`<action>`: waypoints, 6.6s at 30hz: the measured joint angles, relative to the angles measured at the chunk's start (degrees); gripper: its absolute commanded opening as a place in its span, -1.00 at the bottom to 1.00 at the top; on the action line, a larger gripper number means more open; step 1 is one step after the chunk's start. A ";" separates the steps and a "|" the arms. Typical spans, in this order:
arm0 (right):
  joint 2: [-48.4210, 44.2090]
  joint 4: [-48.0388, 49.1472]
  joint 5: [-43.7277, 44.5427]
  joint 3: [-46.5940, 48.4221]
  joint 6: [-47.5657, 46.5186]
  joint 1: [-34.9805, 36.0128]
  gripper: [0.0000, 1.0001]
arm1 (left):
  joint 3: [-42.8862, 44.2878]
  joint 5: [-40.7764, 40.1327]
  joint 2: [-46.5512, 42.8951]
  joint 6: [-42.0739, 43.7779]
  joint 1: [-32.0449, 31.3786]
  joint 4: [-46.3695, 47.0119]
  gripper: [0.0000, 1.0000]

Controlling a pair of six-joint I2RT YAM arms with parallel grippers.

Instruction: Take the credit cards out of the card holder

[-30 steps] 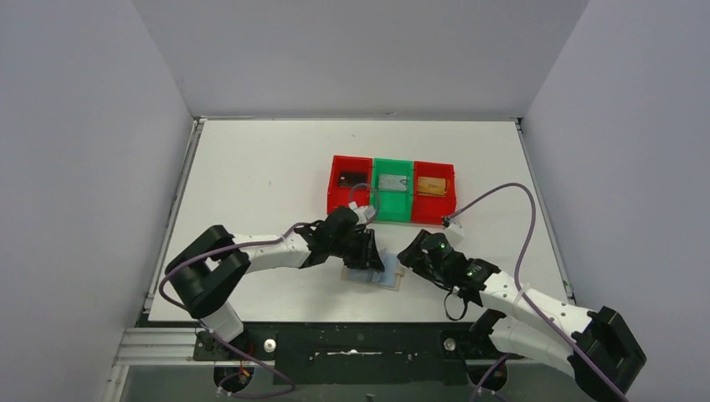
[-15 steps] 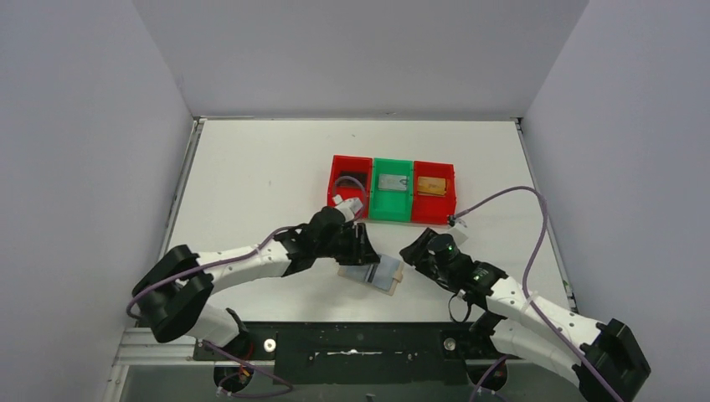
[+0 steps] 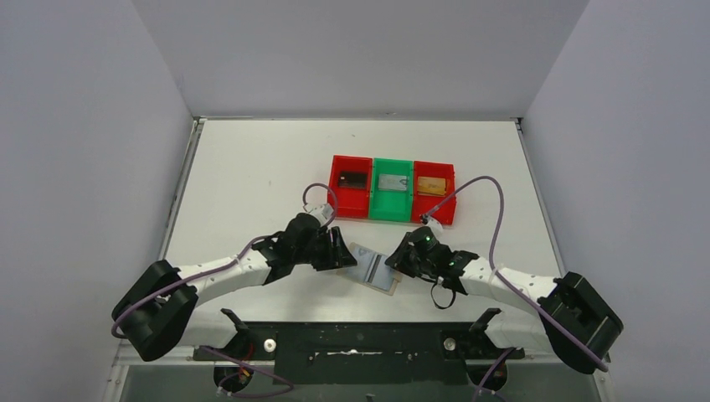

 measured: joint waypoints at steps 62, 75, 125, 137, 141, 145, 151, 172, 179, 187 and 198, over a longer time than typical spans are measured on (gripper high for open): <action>6.43 3.58 -0.68 -0.09 2.03 -1.18 -0.63 | 6.32 10.03 19.52 -1.97 -2.25 11.67 -1.00; 7.39 -5.35 4.13 5.27 -2.19 1.51 -0.54 | 1.62 6.51 12.57 -3.37 -2.25 11.76 -1.00; -9.27 17.25 -7.52 1.57 -13.73 1.81 0.60 | -13.31 -4.50 -31.58 -9.03 5.40 7.63 -1.00; 1.05 28.13 -23.04 6.27 -11.85 -1.09 0.38 | -14.25 0.63 -31.52 -9.42 5.44 14.99 -1.00; 2.05 33.00 -27.82 6.27 -9.70 -3.45 0.27 | -14.25 1.99 -31.26 -9.79 5.44 16.04 -1.00; 4.83 37.35 -32.46 6.27 -7.54 -3.54 0.20 | -14.25 3.21 -30.56 -10.45 5.44 18.25 -1.00; 7.04 41.88 -36.02 6.14 -4.50 -3.63 0.10 | -14.23 4.33 -30.23 -10.82 5.46 19.32 -1.00; 6.25 50.29 -41.16 2.34 -0.68 -6.21 -0.55 | -14.23 4.48 -31.19 -12.00 5.60 20.02 -1.00; 6.25 51.43 -41.40 1.79 -0.24 -6.51 -0.80 | -14.23 4.79 -30.80 -12.28 5.60 21.31 -1.00; 6.12 53.05 -41.72 1.36 0.31 -6.78 -1.00 | -14.23 4.63 -30.84 -12.52 5.64 21.24 -0.58; -2.21 39.30 -37.40 2.56 -8.70 -7.63 -1.00 | -12.31 0.04 -33.57 -11.30 5.66 12.61 0.53</action>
